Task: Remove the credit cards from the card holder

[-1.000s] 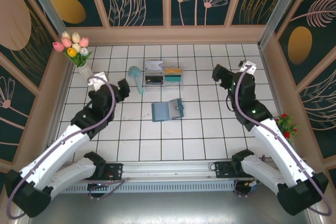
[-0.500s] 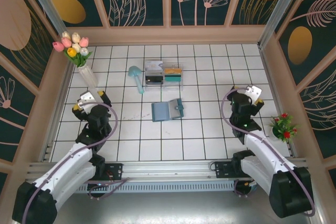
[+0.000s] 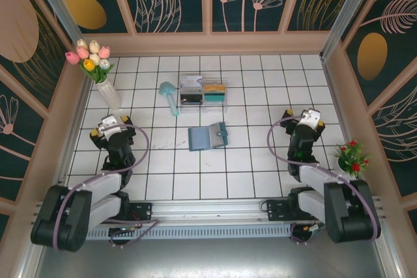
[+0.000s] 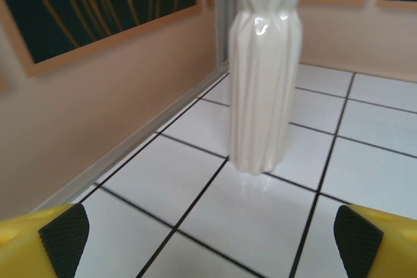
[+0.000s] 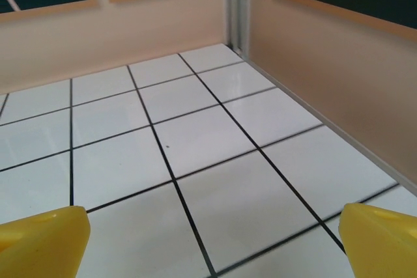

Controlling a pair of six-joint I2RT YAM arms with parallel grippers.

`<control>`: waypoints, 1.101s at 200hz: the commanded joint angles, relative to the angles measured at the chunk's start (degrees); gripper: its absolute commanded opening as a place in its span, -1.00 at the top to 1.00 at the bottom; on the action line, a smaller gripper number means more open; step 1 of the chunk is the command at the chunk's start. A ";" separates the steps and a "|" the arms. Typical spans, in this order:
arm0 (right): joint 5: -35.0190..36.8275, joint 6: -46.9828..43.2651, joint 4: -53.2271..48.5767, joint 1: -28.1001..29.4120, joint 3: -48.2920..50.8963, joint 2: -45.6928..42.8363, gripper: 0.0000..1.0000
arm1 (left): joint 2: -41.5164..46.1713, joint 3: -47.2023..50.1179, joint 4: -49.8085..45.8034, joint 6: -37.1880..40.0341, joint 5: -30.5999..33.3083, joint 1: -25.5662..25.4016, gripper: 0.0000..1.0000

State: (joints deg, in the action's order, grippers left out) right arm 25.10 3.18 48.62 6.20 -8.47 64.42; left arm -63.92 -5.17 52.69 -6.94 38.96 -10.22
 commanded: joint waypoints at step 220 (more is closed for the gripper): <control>-17.98 -1.23 24.77 -6.49 -3.91 23.82 -0.98 | -23.55 -6.60 24.48 1.84 -19.63 6.80 -0.98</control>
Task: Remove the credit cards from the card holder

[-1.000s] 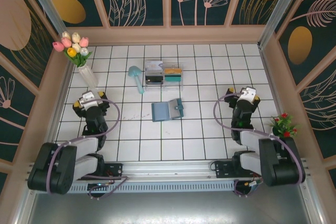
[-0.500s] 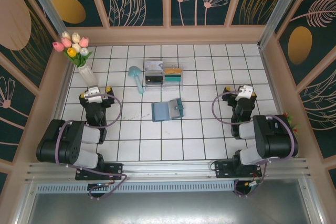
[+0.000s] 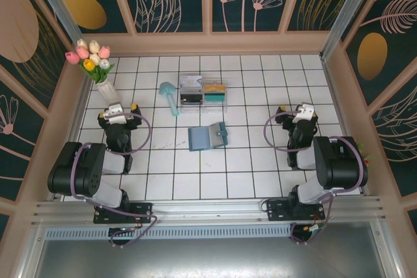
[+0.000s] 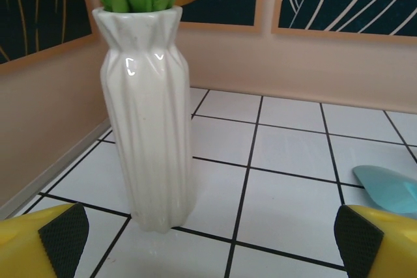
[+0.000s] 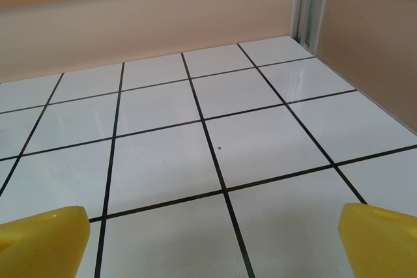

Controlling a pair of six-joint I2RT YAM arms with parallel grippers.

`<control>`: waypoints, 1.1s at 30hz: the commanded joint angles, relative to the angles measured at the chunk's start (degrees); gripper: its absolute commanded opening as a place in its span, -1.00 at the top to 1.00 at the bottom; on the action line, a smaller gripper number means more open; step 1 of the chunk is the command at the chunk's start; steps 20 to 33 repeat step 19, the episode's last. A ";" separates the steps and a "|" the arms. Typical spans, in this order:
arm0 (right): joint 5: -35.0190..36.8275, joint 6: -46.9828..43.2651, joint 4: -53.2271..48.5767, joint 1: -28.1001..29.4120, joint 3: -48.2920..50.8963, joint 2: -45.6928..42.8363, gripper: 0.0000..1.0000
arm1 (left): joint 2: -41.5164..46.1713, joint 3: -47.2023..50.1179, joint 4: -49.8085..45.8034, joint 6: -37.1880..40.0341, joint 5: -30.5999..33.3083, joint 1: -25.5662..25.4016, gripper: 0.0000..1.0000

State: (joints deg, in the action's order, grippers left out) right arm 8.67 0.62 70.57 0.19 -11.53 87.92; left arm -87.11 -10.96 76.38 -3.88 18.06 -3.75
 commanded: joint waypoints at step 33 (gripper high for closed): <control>-1.67 1.32 3.09 -0.47 -0.66 0.32 -0.98 | -0.42 -1.26 -0.18 -1.24 0.30 0.58 -0.98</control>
